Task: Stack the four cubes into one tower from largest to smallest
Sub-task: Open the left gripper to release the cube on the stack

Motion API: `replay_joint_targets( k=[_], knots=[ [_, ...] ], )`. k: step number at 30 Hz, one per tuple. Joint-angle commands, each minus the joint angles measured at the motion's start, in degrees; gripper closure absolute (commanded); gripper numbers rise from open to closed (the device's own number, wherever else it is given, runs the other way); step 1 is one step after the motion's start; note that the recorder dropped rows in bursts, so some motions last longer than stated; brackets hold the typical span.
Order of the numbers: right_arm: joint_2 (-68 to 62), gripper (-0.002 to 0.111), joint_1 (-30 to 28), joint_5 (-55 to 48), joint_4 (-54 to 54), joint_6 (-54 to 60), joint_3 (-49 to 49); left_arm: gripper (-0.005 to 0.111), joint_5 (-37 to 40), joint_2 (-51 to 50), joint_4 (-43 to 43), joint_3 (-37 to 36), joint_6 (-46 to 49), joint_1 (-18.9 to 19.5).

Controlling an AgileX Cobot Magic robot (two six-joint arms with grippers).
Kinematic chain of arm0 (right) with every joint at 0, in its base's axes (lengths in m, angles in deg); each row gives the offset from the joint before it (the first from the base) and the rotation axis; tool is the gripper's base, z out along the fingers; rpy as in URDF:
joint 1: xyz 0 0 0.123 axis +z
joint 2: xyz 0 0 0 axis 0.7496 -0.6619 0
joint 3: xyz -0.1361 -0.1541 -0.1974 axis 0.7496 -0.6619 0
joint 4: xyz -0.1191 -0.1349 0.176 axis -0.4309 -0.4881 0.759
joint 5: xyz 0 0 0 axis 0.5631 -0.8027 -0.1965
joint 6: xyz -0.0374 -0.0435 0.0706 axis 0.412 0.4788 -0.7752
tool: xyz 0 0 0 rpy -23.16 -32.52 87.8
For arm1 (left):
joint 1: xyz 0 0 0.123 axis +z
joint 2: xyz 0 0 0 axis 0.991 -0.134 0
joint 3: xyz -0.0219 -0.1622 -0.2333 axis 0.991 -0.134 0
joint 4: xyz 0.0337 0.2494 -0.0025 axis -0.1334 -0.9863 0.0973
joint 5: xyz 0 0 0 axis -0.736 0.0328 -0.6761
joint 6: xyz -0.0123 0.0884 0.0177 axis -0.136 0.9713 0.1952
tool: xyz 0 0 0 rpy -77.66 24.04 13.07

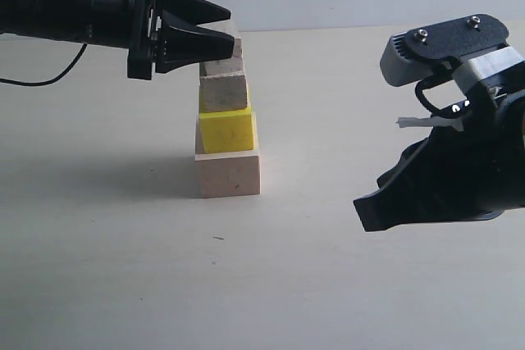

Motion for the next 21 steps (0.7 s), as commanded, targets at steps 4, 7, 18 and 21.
replay_joint_targets(
  k=[4, 7, 18, 21],
  knots=[
    [0.45, 0.108, -0.04, 0.39, 0.13, 0.45, -0.25, 0.049, 0.34, 1.0, -1.84, -0.01, -1.31, 0.1],
    [0.45, 0.108, -0.04, 0.39, 0.13, 0.45, -0.25, 0.05, 0.34, 1.01, -2.23, -0.01, -1.44, 0.1],
    [0.45, 0.108, -0.04, 0.39, 0.13, 0.45, -0.25, 0.05, 0.34, 1.01, -2.51, -0.01, -1.44, 0.1],
    [0.45, 0.108, -0.04, 0.39, 0.13, 0.45, -0.25, 0.05, 0.34, 1.01, -2.51, -0.01, -1.18, 0.1]
  ],
)
